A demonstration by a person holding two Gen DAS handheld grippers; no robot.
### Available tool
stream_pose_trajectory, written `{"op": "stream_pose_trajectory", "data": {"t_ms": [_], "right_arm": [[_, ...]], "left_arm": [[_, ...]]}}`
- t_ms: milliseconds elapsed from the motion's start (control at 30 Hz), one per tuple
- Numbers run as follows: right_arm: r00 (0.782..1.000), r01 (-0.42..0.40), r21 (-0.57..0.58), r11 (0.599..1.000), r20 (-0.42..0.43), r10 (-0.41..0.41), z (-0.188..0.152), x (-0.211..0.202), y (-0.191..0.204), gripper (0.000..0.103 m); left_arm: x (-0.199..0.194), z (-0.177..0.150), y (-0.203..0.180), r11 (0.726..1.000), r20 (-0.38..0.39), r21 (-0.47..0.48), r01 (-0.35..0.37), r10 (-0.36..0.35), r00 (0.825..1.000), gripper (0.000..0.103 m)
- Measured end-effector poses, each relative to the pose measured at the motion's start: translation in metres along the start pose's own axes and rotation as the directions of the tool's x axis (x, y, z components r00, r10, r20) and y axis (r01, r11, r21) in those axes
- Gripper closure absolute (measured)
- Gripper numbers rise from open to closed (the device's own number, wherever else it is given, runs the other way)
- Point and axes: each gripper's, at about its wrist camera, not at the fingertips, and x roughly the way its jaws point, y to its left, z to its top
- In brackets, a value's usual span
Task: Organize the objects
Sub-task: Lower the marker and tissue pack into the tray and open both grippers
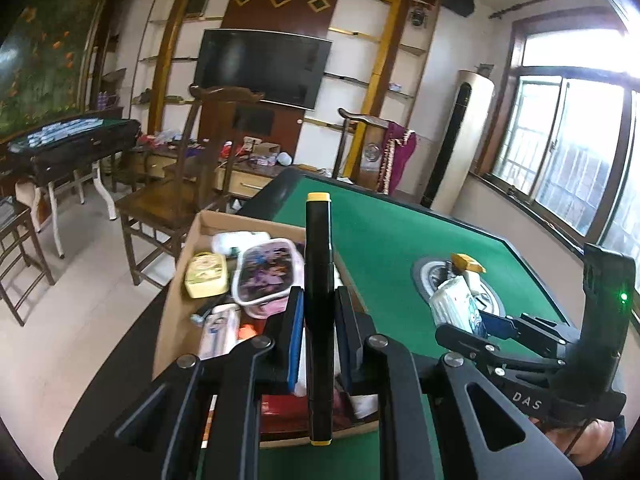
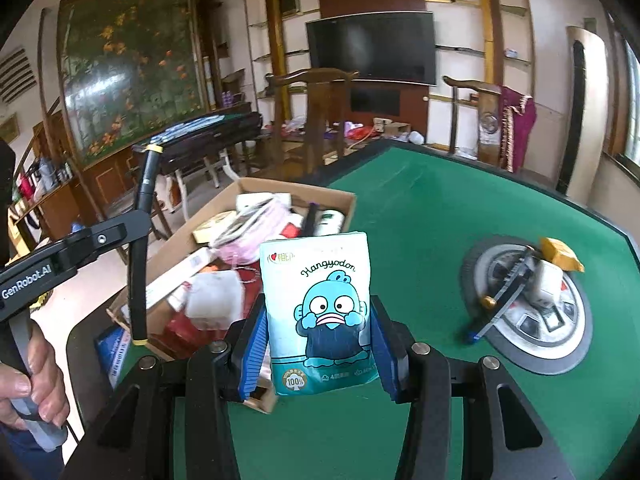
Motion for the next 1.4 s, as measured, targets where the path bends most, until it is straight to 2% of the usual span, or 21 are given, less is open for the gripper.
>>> {"op": "stream_pose_trajectory", "data": {"t_ms": [233,533,1400], "right_arm": [[0.999,-0.04,-0.043,0.998,-0.027,0.039,0.005,0.02,0.03,0.051],[0.997,-0.054,-0.04,0.998,-0.065,0.051,0.006,0.044,0.038,0.051],[0.99,-0.025,0.015,1.0,-0.138,0.027,0.018,0.098,0.028,0.051]], "left_arm": [[-0.001,-0.004,0.024,0.999,-0.015,-0.029,-0.029,0.028,0.999,0.088],[0.006,-0.008,0.047,0.997,-0.043,-0.064,-0.04,0.037,0.998,0.088],[0.047,-0.007,0.045,0.998,-0.104,-0.068,-0.006,-0.001,0.995,0.088]]}}
